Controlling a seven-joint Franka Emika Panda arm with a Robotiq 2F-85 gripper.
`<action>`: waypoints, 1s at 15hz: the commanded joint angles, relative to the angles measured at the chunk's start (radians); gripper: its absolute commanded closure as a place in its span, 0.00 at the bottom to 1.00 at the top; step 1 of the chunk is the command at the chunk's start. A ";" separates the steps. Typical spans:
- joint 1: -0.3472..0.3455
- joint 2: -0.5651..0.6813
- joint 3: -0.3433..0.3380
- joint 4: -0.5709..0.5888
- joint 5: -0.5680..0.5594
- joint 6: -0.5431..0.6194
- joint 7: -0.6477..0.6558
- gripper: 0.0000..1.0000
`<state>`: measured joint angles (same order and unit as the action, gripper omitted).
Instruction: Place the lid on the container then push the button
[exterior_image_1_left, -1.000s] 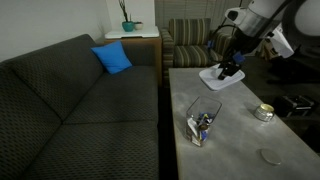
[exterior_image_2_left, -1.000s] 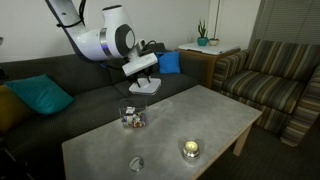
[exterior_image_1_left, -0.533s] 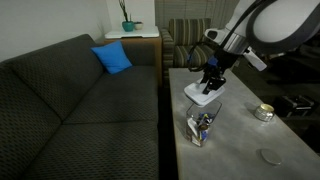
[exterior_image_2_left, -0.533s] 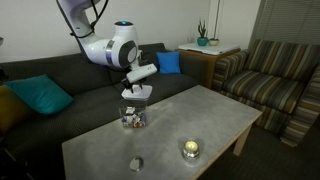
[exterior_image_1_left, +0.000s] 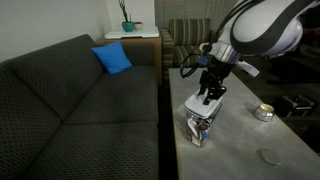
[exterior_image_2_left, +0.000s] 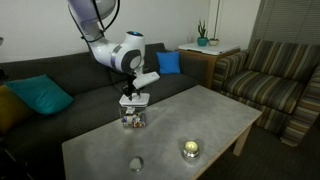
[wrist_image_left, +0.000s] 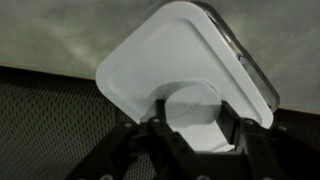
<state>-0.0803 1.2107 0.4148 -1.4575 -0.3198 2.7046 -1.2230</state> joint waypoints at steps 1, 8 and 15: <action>0.027 0.023 -0.017 0.049 0.048 -0.077 -0.109 0.71; 0.086 -0.010 -0.065 0.034 0.067 -0.093 -0.120 0.71; 0.140 -0.040 -0.134 -0.002 0.066 -0.071 -0.024 0.71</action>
<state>0.0285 1.1905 0.3334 -1.4211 -0.2805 2.6295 -1.2813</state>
